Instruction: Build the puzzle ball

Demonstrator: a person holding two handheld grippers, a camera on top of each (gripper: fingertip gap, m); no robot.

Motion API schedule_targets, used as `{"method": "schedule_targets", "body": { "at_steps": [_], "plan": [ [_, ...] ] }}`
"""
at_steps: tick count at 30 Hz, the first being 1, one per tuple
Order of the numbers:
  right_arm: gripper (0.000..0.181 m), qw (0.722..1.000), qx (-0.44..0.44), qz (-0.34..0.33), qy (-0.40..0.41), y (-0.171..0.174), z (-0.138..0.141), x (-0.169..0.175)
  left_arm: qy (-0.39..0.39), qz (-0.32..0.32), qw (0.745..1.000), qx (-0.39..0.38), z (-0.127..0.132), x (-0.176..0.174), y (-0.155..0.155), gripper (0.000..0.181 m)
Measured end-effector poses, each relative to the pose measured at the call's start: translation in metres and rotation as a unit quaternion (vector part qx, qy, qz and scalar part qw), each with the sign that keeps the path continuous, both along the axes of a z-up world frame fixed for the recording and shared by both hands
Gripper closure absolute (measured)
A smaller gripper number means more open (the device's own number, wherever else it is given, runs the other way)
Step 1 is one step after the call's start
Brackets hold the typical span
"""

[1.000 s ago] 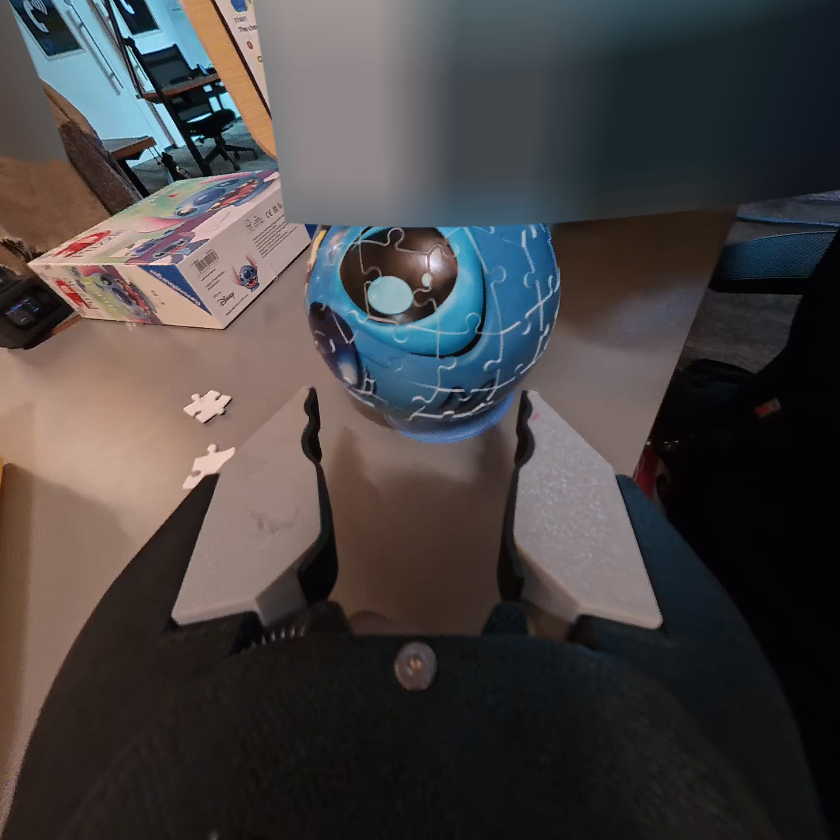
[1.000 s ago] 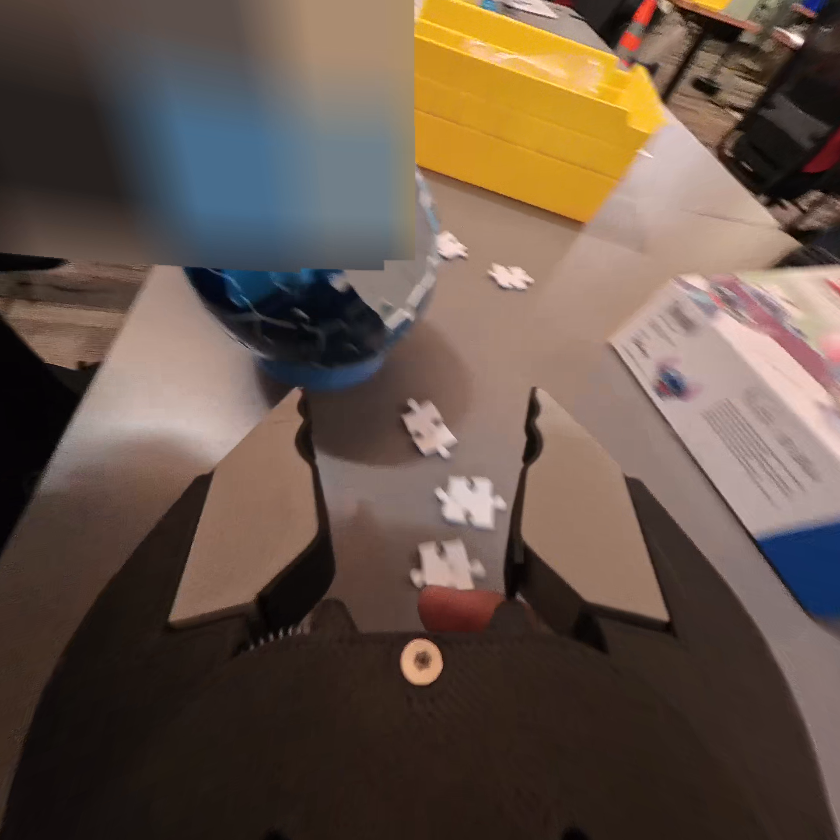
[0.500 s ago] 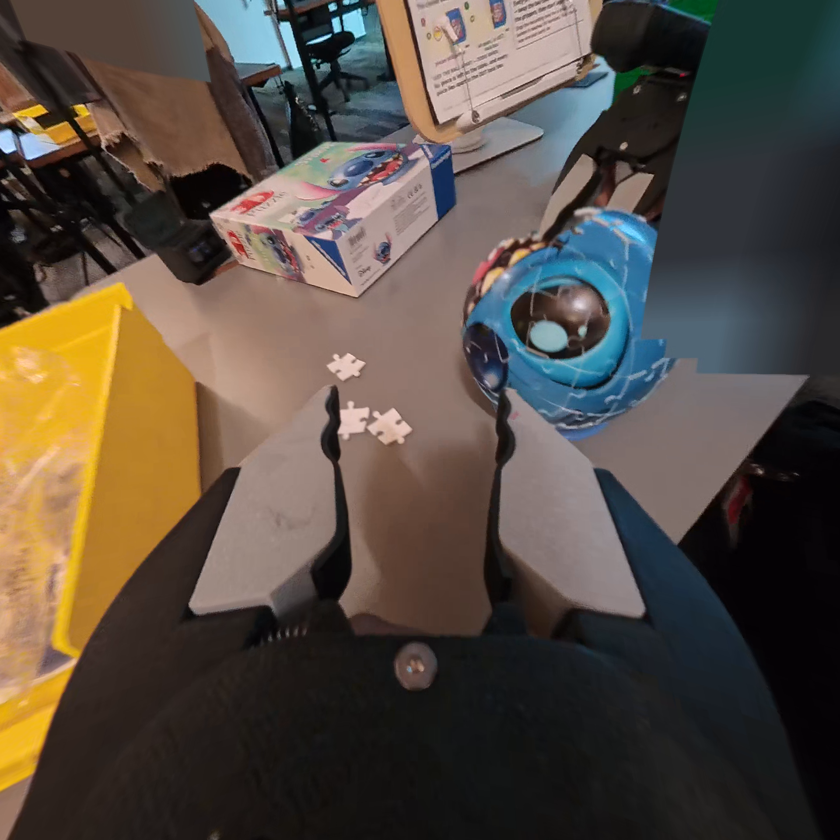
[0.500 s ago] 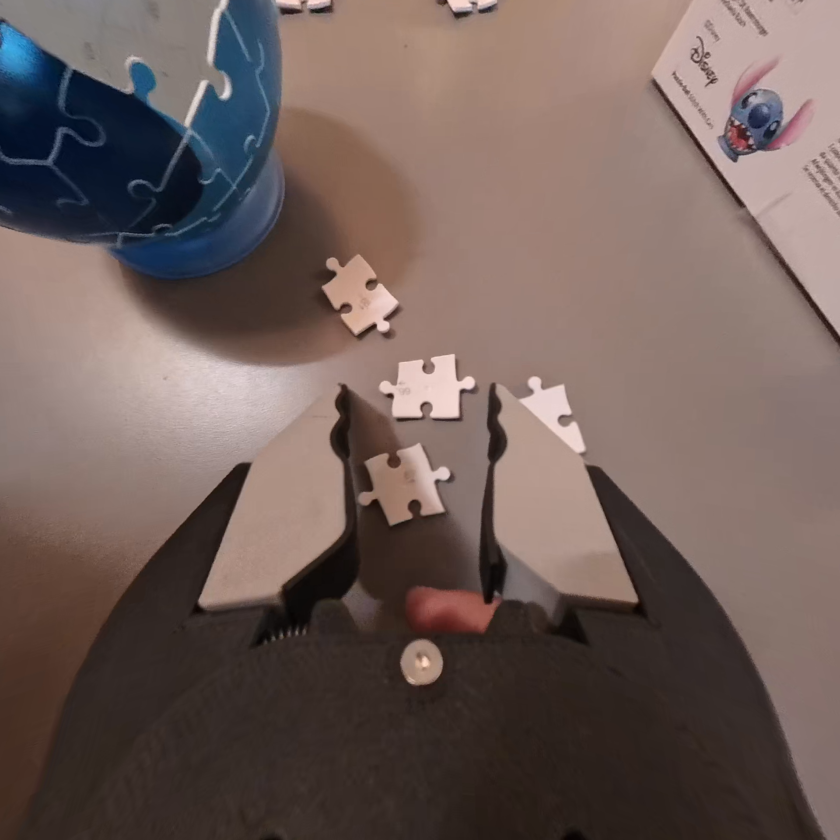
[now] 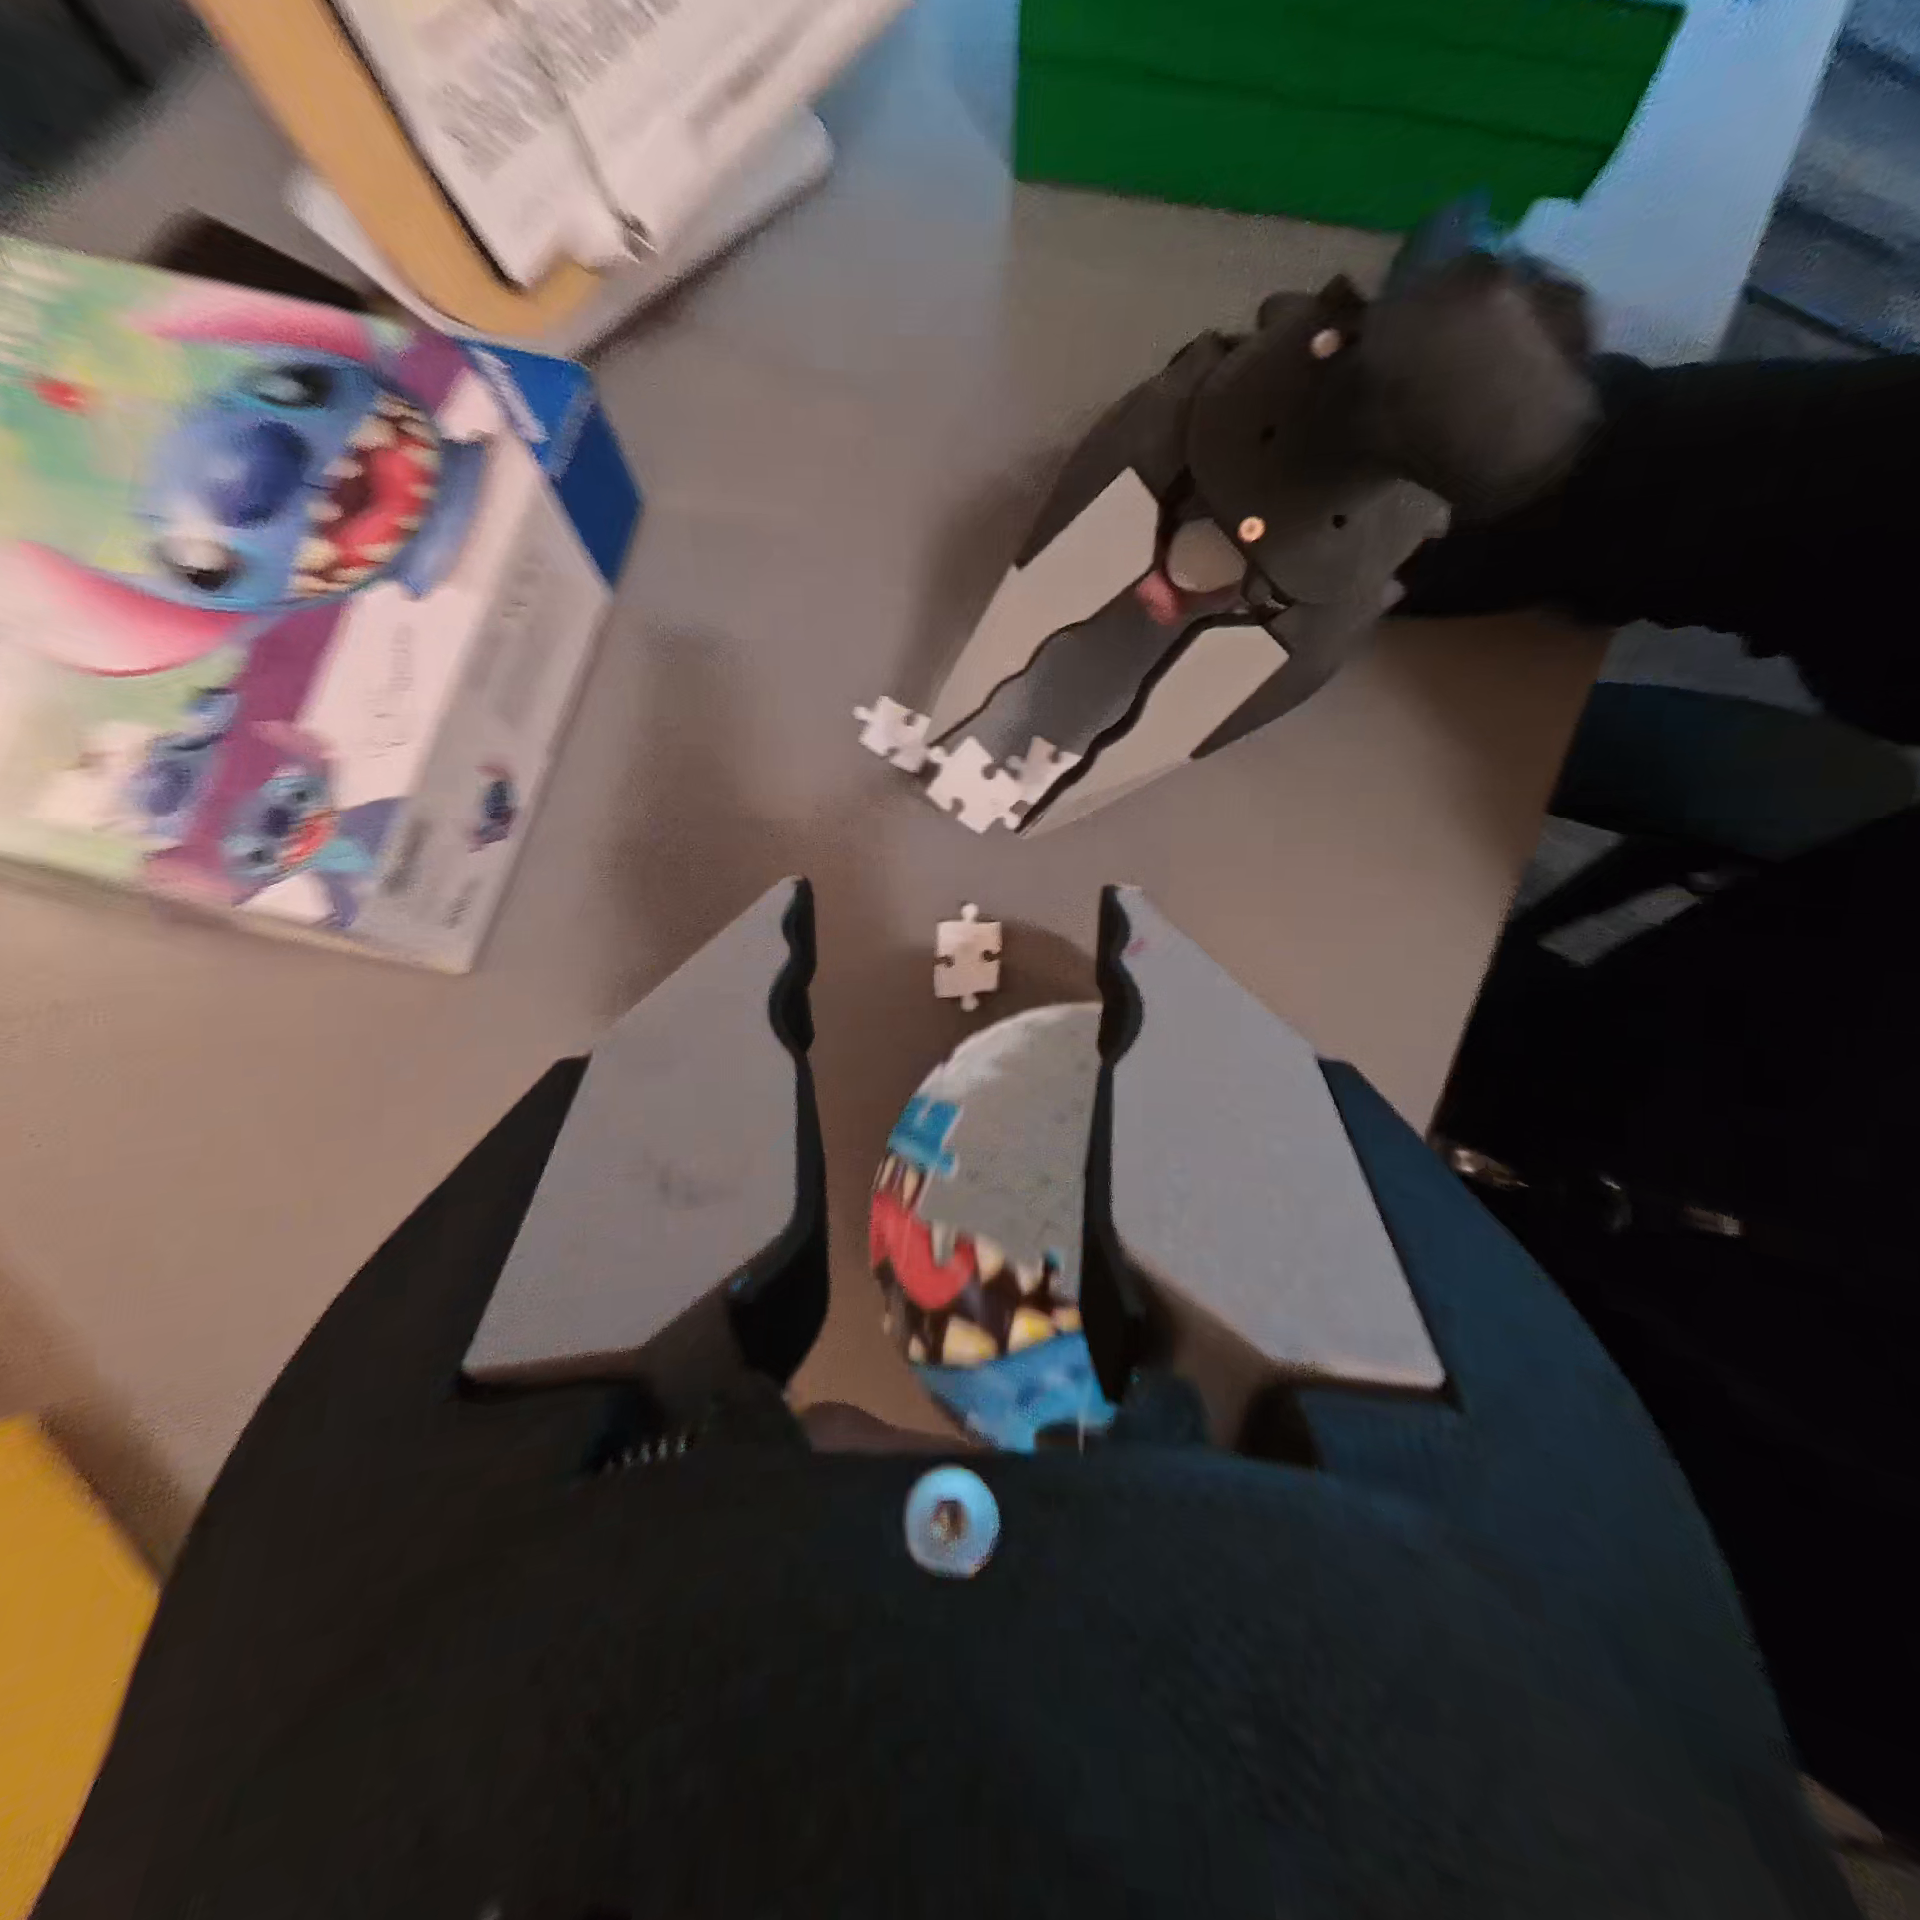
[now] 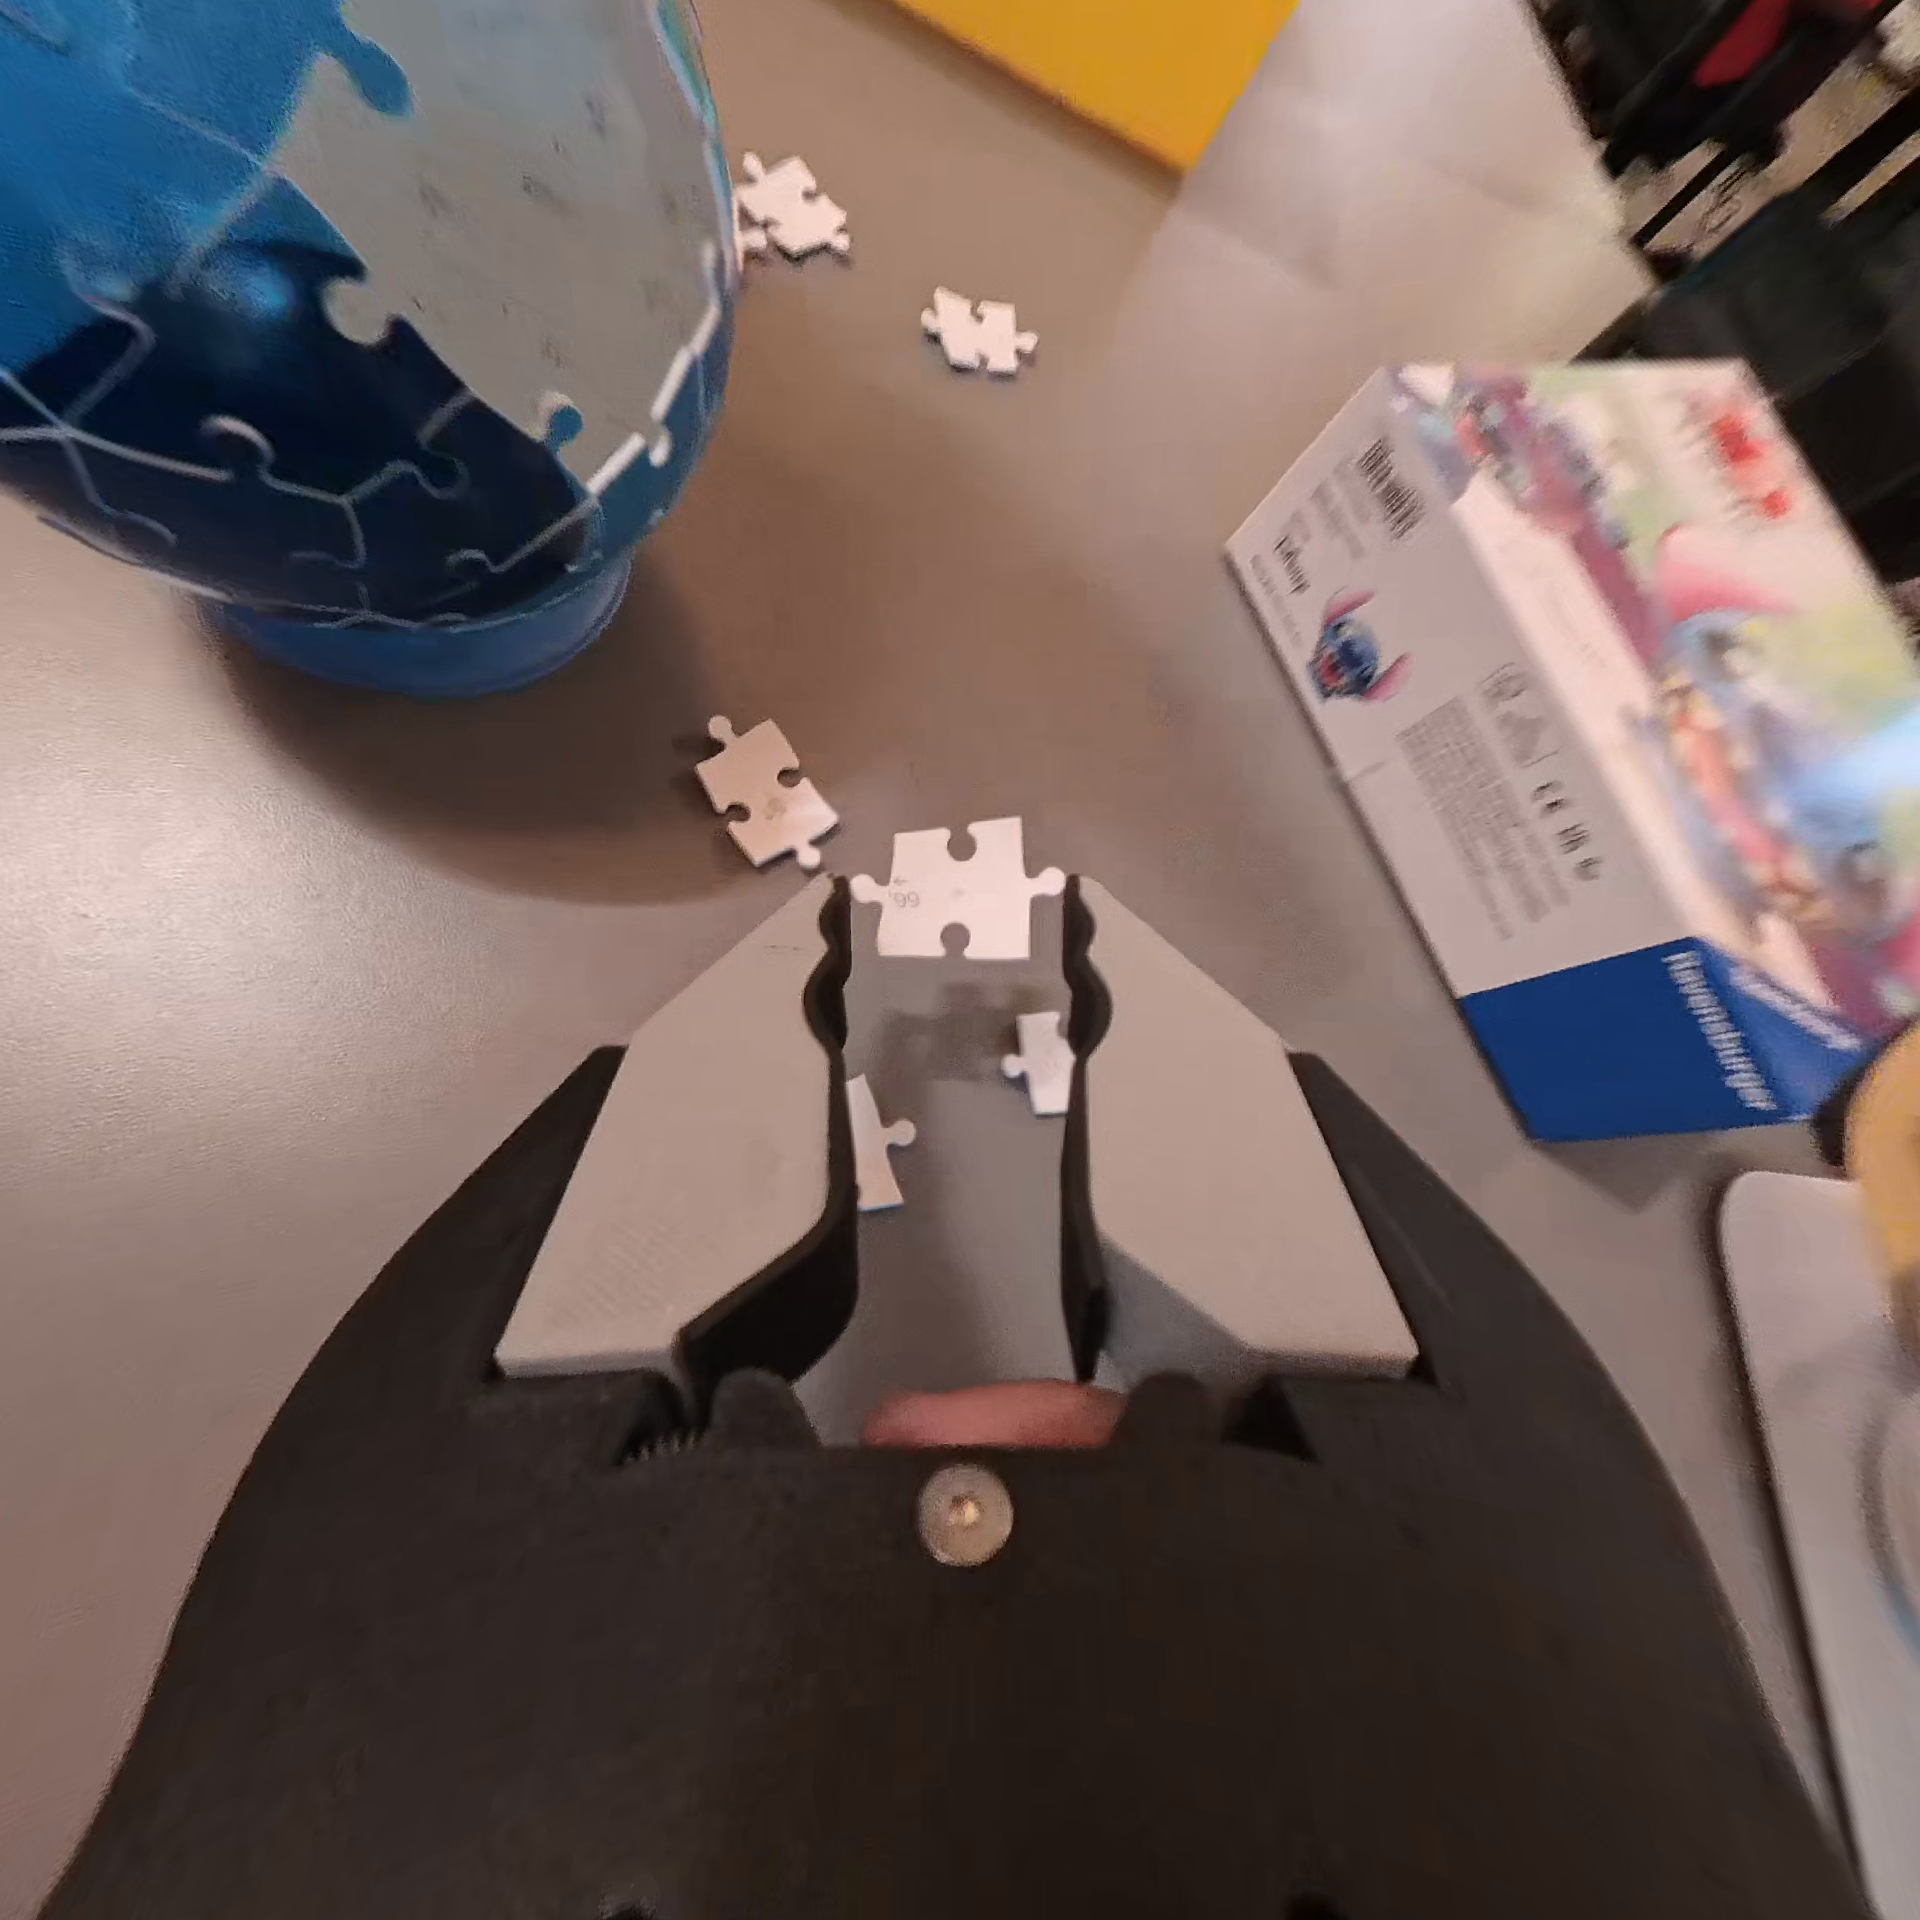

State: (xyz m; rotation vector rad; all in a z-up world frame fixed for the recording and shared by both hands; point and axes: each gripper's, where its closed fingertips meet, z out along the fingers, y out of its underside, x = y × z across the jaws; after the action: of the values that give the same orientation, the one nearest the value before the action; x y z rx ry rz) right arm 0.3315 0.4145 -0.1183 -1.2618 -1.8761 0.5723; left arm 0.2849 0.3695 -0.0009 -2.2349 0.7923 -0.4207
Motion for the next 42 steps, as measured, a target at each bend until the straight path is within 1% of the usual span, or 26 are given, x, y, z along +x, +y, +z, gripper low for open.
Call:
{"method": "schedule_targets", "body": {
  "at_steps": [2,4,6,8,12,13,15,16,17,19,20,21,22,23,25,26,27,29,31,33,35,40,41,42],
  "plan": [
    [0.143,0.999,0.021,0.0,0.025,-0.003,0.012,0.002,0.015,-0.026,0.998,-0.064,-0.019,0.017,0.019,0.128],
    [0.143,0.998,0.049,-0.005,0.041,-0.003,0.021,0.006,0.039,-0.043,0.992,-0.113,-0.041,0.027,0.033,0.129],
    [0.143,0.996,0.07,-0.011,0.052,-0.001,0.026,0.01,0.028,-0.064,0.983,-0.172,-0.06,0.041,0.036,0.134],
    [0.143,0.995,0.075,-0.01,0.058,-0.001,0.029,0.013,0.008,-0.083,0.974,-0.21,-0.071,0.055,0.039,0.137],
    [0.143,0.995,0.078,-0.009,0.068,-0.001,0.035,0.017,0.001,-0.102,0.967,-0.232,-0.085,0.07,0.049,0.147],
    [0.143,0.994,0.082,-0.011,0.071,0.0,0.037,0.018,0.0,-0.107,0.966,-0.236,-0.088,0.073,0.05,0.153],
    [0.143,0.994,0.087,-0.014,0.068,0.002,0.037,0.021,-0.021,-0.123,0.961,-0.245,-0.088,0.082,0.048,0.176],
    [0.143,0.993,0.091,-0.016,0.067,0.004,0.036,0.023,-0.015,-0.129,0.962,-0.238,-0.089,0.083,0.05,0.177],
    [0.144,0.993,0.096,-0.018,0.068,0.007,0.035,0.024,-0.001,-0.139,0.963,-0.229,-0.091,0.082,0.049,0.181],
    [0.179,0.992,0.101,-0.022,0.077,0.014,0.041,0.031,0.035,-0.134,0.971,-0.196,-0.095,0.074,0.056,0.181],
    [0.181,0.992,0.08,-0.027,0.096,0.017,0.05,0.034,0.029,-0.131,0.974,-0.184,-0.092,0.073,0.058,0.181],
    [0.179,0.992,0.039,-0.03,0.116,0.019,0.059,0.037,0.017,-0.132,0.976,-0.172,-0.087,0.073,0.059,0.181],
    [0.172,0.99,-0.011,-0.033,0.134,0.021,0.068,0.04,0.007,-0.138,0.979,-0.149,-0.079,0.073,0.06,0.181],
    [0.169,0.986,-0.06,-0.036,0.153,0.024,0.076,0.042,-0.004,-0.144,0.983,-0.116,-0.07,0.075,0.061,0.181],
    [0.17,0.971,-0.151,-0.034,0.183,0.024,0.087,0.042,-0.033,-0.155,0.985,-0.07,-0.049,0.078,0.059,0.181],
    [0.168,0.962,-0.193,-0.019,0.194,0.02,0.09,0.04,-0.052,-0.161,0.984,-0.048,-0.038,0.081,0.057,0.181],
    [0.165,0.952,-0.227,-0.003,0.203,0.014,0.093,0.037,-0.068,-0.164,0.984,-0.028,-0.029,0.083,0.056,0.181],
    [0.167,0.938,-0.272,0.02,0.216,0.003,0.101,0.03,-0.088,-0.165,0.982,-0.006,-0.019,0.083,0.052,0.181],
    [0.175,0.931,-0.288,0.022,0.225,0.0,0.108,0.023,-0.091,-0.164,0.982,0.018,-0.015,0.08,0.048,0.181],
    [0.181,0.927,-0.294,0.033,0.231,-0.005,0.113,0.019,-0.107,-0.164,0.98,0.022,-0.01,0.076,0.04,0.181],
    [0.181,0.928,-0.292,0.039,0.227,-0.01,0.116,0.014,-0.112,-0.153,0.981,0.029,-0.008,0.07,0.035,0.181],
    [0.181,0.958,-0.222,0.037,0.18,-0.023,0.122,-0.008,-0.088,-0.116,0.989,0.037,-0.005,0.043,0.022,0.18],
    [0.181,0.965,-0.203,0.036,0.163,-0.025,0.123,-0.012,-0.081,-0.108,0.99,0.044,-0.003,0.035,0.019,0.179],
    [0.181,0.972,-0.184,0.034,0.14,-0.026,0.121,-0.016,-0.08,-0.106,0.99,0.054,0.0,0.027,0.014,0.172]
  ]
}}
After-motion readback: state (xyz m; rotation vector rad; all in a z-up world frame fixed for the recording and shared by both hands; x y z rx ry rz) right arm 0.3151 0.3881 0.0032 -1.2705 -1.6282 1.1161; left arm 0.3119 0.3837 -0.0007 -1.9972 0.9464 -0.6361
